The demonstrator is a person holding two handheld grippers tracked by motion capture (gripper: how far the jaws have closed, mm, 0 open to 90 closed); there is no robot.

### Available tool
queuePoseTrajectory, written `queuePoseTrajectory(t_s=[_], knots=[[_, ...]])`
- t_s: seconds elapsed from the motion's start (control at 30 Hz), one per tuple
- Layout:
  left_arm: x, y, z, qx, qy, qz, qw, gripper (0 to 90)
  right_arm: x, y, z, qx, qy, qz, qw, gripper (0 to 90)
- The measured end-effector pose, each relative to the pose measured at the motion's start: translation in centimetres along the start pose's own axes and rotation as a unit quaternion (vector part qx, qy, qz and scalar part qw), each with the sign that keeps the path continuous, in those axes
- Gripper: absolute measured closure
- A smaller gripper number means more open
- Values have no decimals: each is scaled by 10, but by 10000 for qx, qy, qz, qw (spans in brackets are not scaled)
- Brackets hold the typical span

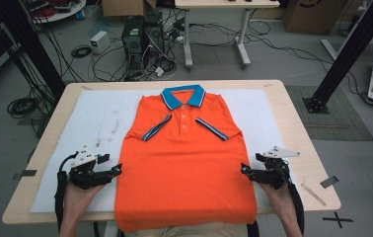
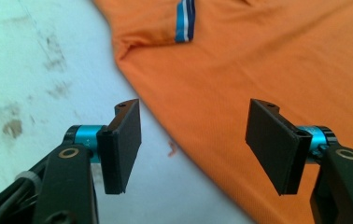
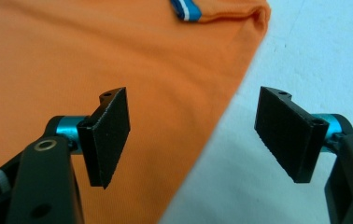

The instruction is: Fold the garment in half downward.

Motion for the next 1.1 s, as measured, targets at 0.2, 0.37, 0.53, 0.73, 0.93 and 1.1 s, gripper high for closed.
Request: queuePoseTrajectory(t_s=[0.2,0.37,0.53,0.73,0.93,1.1], knots=[[-8,-12,15,-98,290,48,9995,359,4,5,11,11,124,35,9999,275],[-9,-21,19,-173,441,93,9988,359,-1,10,19,55,391,74,9992,302],[-10,-28,22,-304,575,63,9979,479,-1,15,19,175,368,249,9989,389],[-9,-27,22,-92,559,62,9984,509,1,17,21,165,333,165,9992,487],[-8,-20,23,530,434,140,9976,754,3,14,22,10,320,18,9995,739],[-8,-22,23,485,435,229,9976,844,3,13,22,-39,345,-184,9992,868]])
Point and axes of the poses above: each handheld gripper's, and its own axes: x roughly backward along the jaws, z roughly out of its underside, y roughly to its left, the point moved 8 cm from there along -x, roughly forward along the jaws, and after that the axes turned 9 degrees about y, right-handed, at the moved point
